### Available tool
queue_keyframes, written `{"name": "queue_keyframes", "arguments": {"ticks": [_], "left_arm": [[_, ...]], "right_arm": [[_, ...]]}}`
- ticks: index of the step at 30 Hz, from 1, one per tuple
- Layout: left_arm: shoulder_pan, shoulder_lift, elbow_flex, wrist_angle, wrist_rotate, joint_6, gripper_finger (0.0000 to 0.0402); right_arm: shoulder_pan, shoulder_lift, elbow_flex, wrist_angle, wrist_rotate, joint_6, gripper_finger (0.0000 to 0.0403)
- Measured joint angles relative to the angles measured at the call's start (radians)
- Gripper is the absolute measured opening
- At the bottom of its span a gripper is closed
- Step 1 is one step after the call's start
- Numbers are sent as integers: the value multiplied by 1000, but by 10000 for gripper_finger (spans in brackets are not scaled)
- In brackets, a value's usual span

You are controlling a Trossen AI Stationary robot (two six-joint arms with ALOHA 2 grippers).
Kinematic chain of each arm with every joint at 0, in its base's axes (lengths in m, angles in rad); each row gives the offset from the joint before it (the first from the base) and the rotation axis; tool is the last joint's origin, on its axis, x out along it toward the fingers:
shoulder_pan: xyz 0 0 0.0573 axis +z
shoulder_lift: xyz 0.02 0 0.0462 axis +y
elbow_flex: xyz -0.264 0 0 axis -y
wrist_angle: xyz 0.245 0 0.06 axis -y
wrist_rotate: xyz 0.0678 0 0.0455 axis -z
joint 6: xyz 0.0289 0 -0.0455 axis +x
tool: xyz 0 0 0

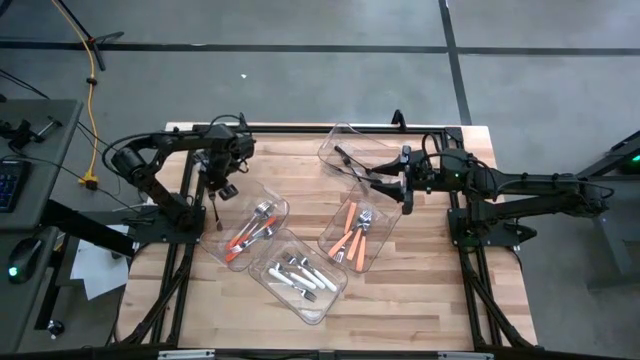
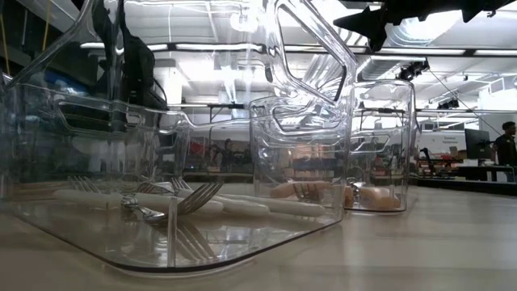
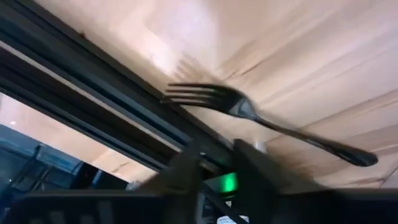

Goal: Sort silverware by color (type)
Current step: Put the black fork into the top transparent bin

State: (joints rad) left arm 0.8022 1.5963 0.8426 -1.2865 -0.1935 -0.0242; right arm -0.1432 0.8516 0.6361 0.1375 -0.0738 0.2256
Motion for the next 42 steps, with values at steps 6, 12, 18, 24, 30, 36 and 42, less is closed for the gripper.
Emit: {"name": "queue_keyframes", "arguments": {"ticks": [6, 12, 18, 24, 30, 36, 42], "left_arm": [[10, 0, -47, 36, 44, -16, 12], [10, 0, -64, 131, 53, -53, 3], [10, 0, -63, 129, 54, -69, 0], [10, 1, -75, 143, 29, -27, 0], [32, 16, -77, 165, 31, -101, 0], [51, 18, -77, 165, 34, -167, 0], [50, 18, -121, 187, 11, -254, 0]], "right_arm": [[0, 0, 0, -14, 0, 0, 224], [0, 0, 0, -35, 0, 1, 224], [0, 0, 0, -40, 0, -2, 224], [0, 0, 0, -45, 0, -10, 224], [0, 0, 0, -45, 0, -10, 224], [0, 0, 0, -45, 0, -10, 224], [0, 0, 0, -45, 0, -10, 224]]}}
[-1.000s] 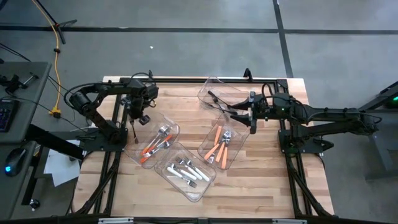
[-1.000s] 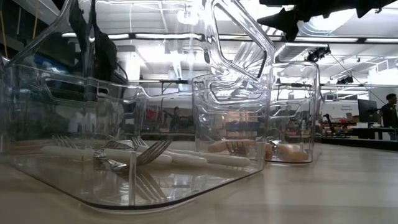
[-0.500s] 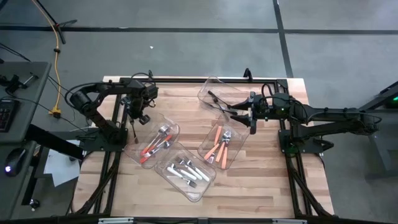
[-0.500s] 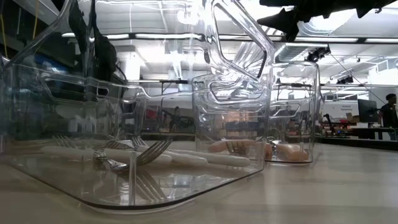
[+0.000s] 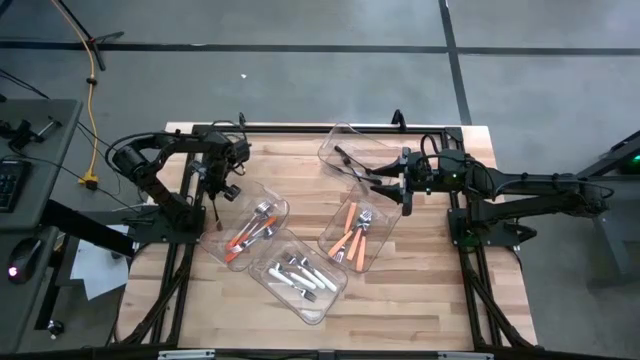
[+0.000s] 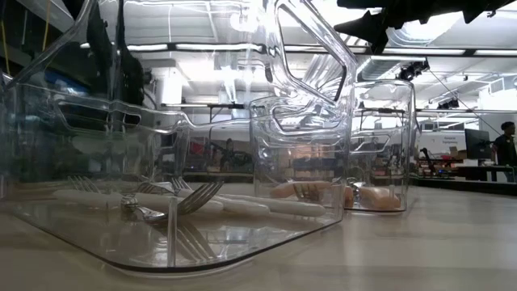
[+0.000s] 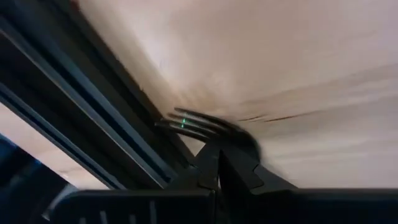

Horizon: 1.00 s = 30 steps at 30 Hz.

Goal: Sort silverware by color (type)
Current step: Put the black fork into the top transparent bin

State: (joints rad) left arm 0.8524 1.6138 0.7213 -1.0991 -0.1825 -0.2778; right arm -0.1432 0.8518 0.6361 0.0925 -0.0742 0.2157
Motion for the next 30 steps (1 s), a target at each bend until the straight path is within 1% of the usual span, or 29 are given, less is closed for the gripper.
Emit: {"name": "queue_keyframes", "arguments": {"ticks": [2, 5, 17, 22, 25, 30], "left_arm": [[0, 0, -37, 6, -8, -48, 0], [-1, -1, -32, 15, -10, -81, 0], [-2, -4, -32, 72, -22, -120, 0], [-2, -5, -23, 100, -48, -138, 0], [-2, -5, -3, 139, -87, -139, 0], [-2, -5, 28, 230, -104, -139, 0]], "right_arm": [[0, 0, 0, -1, 0, 0, 224], [0, 0, 0, -9, 0, 0, 224], [0, 0, 0, -61, 0, 9, 224], [0, 0, 0, -62, 0, 10, 224], [0, 0, 0, -62, 0, 8, 224], [0, 0, 0, -62, 0, 11, 224]]}}
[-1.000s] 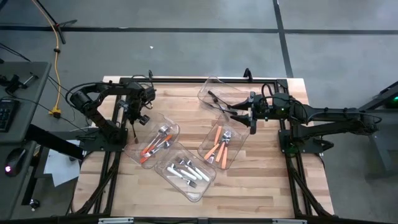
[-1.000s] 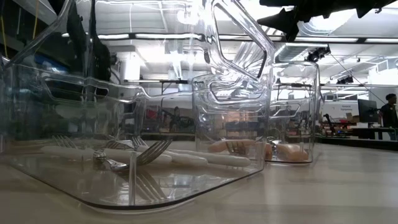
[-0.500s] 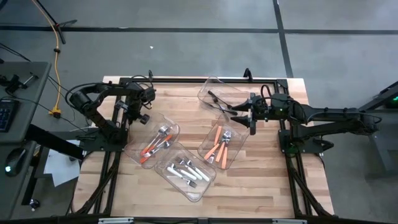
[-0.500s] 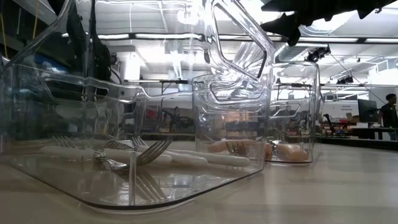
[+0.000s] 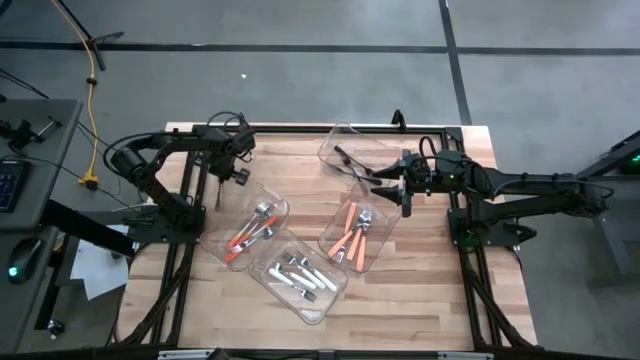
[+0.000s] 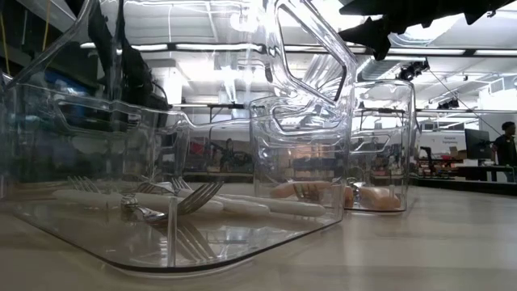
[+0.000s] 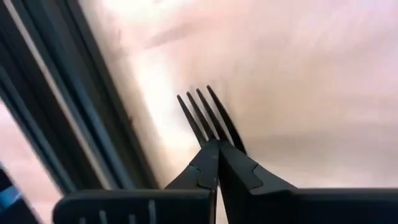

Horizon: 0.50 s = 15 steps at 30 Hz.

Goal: Sort silverware by color (type)
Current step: Put the black fork into the top transparent bin

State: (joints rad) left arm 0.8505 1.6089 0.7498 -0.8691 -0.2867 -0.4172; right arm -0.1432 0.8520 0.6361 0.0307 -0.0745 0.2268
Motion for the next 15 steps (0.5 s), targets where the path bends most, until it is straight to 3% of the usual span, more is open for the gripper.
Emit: {"name": "queue_keyframes", "arguments": {"ticks": [15], "left_arm": [[7, 1, 8, 154, -10, -224, 0]], "right_arm": [[0, 0, 0, 0, 0, 18, 224]]}}
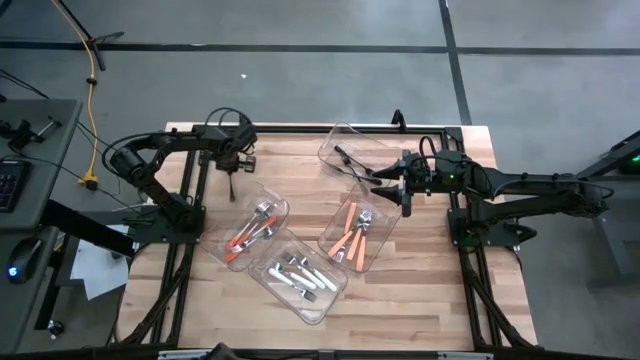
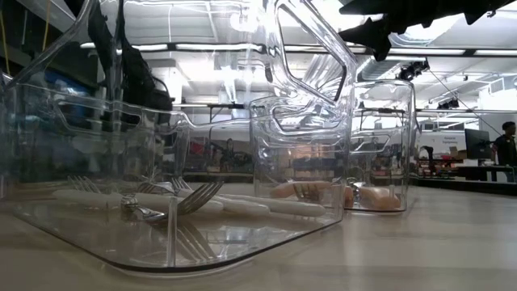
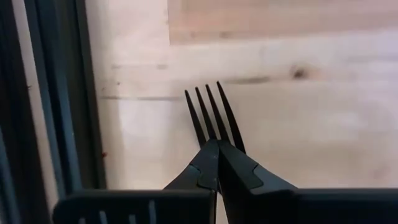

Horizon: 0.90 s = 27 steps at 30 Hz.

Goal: Sort silverware by color (type)
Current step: Put the black fork into the top transparent bin

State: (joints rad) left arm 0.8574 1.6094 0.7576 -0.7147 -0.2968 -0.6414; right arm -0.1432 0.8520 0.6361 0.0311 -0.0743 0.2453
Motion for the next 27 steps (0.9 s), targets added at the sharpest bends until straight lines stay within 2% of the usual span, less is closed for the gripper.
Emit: {"name": "queue_keyframes", "arguments": {"ticks": [9, 24, 27], "left_arm": [[7, 1, -1, 126, -18, -188, 0], [7, 6, -4, 337, 19, -475, 0], [7, 6, -5, 379, 52, -510, 0]], "right_arm": [[0, 0, 0, 0, 0, 45, 224], [0, 0, 0, 0, 0, 46, 224], [0, 0, 0, 0, 0, 46, 224]]}}
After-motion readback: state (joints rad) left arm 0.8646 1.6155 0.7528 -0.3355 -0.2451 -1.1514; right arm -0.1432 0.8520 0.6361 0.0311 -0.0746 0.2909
